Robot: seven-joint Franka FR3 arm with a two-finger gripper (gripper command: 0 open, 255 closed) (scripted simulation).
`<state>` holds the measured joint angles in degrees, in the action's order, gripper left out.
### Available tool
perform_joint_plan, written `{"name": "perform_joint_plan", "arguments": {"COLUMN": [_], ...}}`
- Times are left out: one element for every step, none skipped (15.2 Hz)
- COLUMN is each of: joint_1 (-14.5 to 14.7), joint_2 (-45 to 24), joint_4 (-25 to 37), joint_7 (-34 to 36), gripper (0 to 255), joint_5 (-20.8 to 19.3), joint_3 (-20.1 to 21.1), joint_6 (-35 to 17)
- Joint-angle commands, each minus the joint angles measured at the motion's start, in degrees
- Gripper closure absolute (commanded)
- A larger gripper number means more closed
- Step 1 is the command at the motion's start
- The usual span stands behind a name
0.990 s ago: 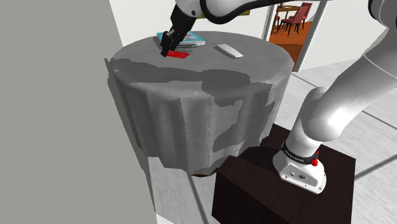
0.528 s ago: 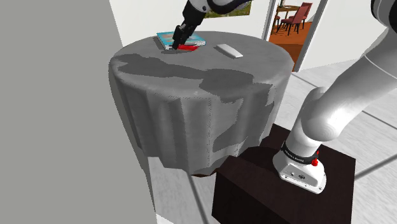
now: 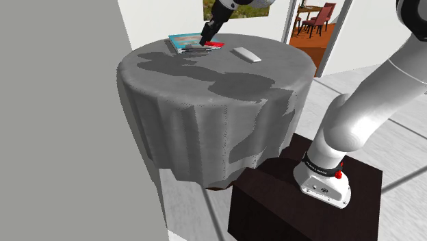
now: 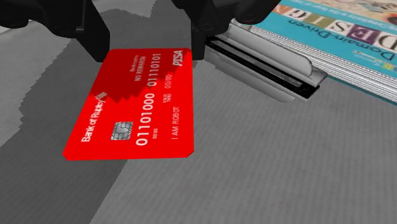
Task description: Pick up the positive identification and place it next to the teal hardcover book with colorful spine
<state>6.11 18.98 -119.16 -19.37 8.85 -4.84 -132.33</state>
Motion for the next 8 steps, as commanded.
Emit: {"name": "perform_joint_plan", "arguments": {"joint_1": [-0.3, -0.6, -0.7, -1.0, -1.2, -1.4, -1.7, -2.0], "joint_2": [-1.5, -2.2, -2.9, -3.7, -4.6, -5.5, -6.5, -7.6], "joint_4": [1.9, 2.7, 3.6, 4.5, 5.5, 6.6, 7.7, 9.0], "joint_7": [-3.3, -4.9, -6.5, -8.1, -9.7, -11.4, -13.0, -14.6], "gripper": [255, 255, 255, 255, 255, 255, 255, 255], "joint_5": [1.1, 1.7, 2.3, 3.0, 3.7, 4.4, 5.2, 6.1], "joint_3": [-2.3, -3.4, -4.6, -5.7, -6.8, -7.9, -9.0, -10.0], "joint_6": [0.8, 1.1, 1.5, 1.9, 2.4, 2.8, 3.4, 3.9]}}
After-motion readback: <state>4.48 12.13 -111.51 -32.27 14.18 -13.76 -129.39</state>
